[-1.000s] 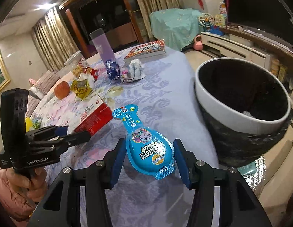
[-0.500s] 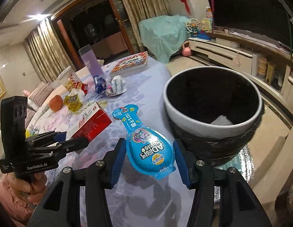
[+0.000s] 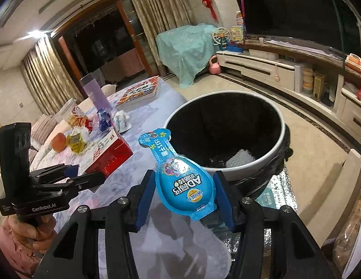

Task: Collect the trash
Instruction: 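Carry the milk carton and blue candy package over the trash bin, then open both tools to drop the carton and candy package into the bin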

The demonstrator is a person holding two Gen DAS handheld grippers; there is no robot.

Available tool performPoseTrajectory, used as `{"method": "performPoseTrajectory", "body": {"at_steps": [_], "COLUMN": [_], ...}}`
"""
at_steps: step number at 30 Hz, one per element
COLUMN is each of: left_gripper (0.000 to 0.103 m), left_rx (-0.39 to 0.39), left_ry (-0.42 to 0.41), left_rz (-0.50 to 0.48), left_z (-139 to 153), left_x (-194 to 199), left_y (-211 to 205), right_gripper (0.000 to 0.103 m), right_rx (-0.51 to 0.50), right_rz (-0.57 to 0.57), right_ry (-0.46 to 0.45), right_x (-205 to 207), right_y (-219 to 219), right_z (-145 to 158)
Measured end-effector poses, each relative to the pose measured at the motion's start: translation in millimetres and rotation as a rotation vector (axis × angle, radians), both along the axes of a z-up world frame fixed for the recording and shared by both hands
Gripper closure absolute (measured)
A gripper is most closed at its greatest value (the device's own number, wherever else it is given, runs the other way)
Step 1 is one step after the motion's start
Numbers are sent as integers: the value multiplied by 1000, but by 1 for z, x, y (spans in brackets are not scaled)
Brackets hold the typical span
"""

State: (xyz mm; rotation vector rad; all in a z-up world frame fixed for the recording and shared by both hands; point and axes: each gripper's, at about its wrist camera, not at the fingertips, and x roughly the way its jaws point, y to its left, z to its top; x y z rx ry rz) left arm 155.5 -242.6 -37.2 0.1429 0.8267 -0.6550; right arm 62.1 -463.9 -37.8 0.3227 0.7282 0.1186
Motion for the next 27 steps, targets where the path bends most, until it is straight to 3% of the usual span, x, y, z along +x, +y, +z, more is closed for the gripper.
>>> {"method": "performPoseTrajectory", "body": {"at_steps": [27], "left_gripper": [55], "left_rx": [72], "left_ry": [-16], "left_rz": [-78], "left_z": [8], "left_x": [44], "left_y": [-78], "right_gripper": [51], "right_rx": [-33], "right_rz": [-69], "right_ry": [33], "right_x": [48], "right_y": [-55], "right_z": [-1]}}
